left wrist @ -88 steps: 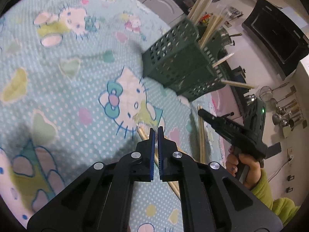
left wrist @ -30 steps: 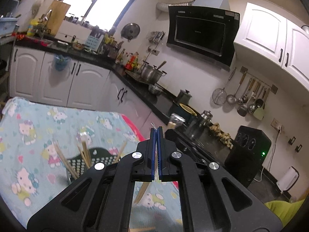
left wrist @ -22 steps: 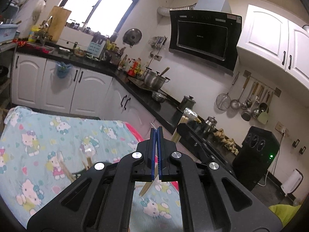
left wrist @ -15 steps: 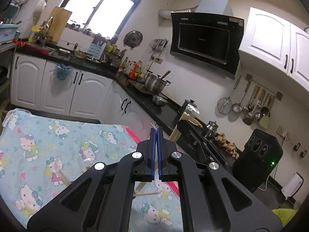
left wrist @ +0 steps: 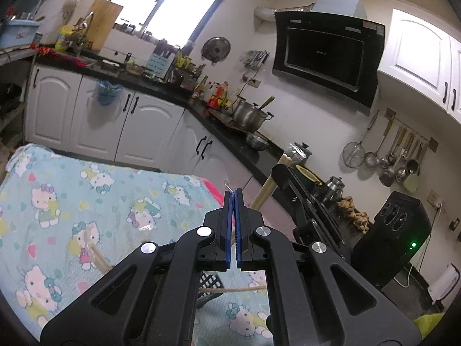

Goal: Organize utensils
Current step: 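Open the left gripper over the caddy while the right gripper releases its chopstick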

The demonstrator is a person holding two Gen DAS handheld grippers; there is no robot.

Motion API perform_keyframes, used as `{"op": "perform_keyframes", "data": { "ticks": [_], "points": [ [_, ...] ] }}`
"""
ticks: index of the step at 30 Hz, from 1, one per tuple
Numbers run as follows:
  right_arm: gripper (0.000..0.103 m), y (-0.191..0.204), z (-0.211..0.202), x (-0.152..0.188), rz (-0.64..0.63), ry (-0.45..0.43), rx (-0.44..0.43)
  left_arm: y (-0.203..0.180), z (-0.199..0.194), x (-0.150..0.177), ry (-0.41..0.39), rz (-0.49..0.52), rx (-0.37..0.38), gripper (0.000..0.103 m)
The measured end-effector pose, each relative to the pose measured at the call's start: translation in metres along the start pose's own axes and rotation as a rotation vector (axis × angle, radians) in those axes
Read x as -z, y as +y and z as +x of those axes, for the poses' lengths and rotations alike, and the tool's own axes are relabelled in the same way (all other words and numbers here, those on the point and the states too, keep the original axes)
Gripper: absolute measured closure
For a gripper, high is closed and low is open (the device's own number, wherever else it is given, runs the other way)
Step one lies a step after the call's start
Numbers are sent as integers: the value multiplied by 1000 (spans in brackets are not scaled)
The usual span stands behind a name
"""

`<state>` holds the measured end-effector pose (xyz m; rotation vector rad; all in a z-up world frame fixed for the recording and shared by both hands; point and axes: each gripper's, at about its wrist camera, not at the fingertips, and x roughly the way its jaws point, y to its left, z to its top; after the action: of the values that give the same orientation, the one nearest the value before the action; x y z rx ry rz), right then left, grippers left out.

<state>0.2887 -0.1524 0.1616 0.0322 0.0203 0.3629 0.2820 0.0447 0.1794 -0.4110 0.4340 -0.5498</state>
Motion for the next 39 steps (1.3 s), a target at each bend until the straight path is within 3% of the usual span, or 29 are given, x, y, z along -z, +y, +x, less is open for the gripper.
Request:
{"op": "perform_keyframes", "data": {
  "ticks": [7,21,23,25,27,33,35,39],
  "points": [
    [97,-2,13,24,28,36,52,14,8,13,15,-18,-3,103],
    [96,0,22,55,56,115,67,29,23,30,54,-33,-27,103],
    [90,0,24,58,59,131,71,32,26,33,65,-39,-38,103],
    [73,-1,23,59,70,145,77,35,27,35,74,-45,-45,103],
    [69,-3,21,60,91,146,79,37,26,38,79,-42,-58,102],
    [64,-10,14,62,118,172,88,39,18,41,76,-29,-96,86],
    [62,-12,9,61,122,175,89,40,15,41,73,-26,-104,71],
    [56,-15,-1,59,119,187,91,40,3,41,62,-27,-131,57]
  ]
}}
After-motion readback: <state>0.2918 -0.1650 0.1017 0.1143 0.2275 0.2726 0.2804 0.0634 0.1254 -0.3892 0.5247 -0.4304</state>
